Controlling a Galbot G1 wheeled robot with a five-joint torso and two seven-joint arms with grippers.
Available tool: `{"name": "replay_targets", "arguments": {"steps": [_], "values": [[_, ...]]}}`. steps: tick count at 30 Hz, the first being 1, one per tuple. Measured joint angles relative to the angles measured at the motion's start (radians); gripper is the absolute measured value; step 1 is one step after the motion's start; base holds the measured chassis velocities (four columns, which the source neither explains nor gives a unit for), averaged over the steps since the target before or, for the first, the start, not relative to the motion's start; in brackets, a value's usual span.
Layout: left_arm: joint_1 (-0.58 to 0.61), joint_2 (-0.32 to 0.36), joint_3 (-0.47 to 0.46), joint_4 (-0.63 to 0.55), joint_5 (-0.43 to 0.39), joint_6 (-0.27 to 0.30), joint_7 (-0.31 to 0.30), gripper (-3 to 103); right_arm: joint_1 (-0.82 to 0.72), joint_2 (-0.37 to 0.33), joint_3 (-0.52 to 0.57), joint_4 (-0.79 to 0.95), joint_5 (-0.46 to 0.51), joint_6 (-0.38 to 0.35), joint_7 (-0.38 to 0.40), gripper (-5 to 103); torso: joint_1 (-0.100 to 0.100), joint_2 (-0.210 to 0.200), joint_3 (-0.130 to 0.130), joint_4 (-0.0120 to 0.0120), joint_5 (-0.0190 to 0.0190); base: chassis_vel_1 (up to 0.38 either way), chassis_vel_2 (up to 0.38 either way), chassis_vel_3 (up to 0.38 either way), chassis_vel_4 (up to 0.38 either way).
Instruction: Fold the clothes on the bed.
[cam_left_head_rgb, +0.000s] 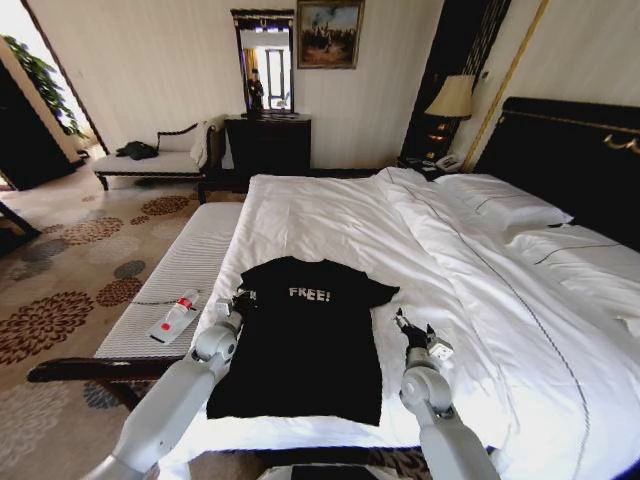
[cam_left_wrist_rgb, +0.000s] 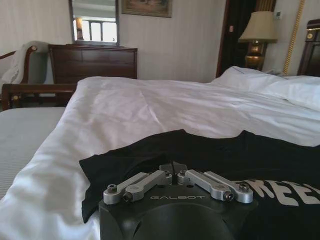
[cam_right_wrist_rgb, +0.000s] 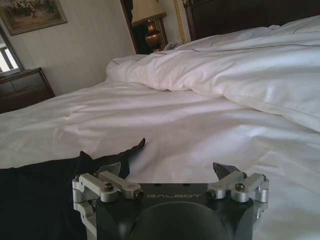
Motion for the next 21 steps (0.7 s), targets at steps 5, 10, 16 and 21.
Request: {"name": "replay_targets", "arguments": {"steps": [5,10,16,21], "values": [[-0.021,0.008,0.046,0.013,0.031,-0.006,0.012,0,0.0,0.003,-0.007,0.0,-0.002,0.0,0.0,100,0.0,0.0,0.0,0.0,0.0,0.0,0.0,0.0,0.0],[-0.033,0.01,0.082,0.033,0.052,-0.007,0.013,0,-0.003,0.0,-0.004,0.0,-0.003,0.0,0.0,100,0.0,0.0,0.0,-0.0002,-0.0001,0.0,0.0,0.0,0.0],[-0.021,0.01,0.093,0.032,0.041,-0.005,0.006,12,-0.005,0.0,-0.001,-0.001,-0.003,0.0,0.0,100,0.0,0.0,0.0,0.0,-0.0001,0.0,0.0,0.0,0.0],[0.019,-0.002,0.055,-0.041,-0.045,0.009,-0.017,28,-0.005,0.002,-0.001,-0.003,-0.003,0.001,0.001,100,0.0,0.0,0.0,-0.0003,-0.0001,0.0,0.0,0.0,0.0]]}}
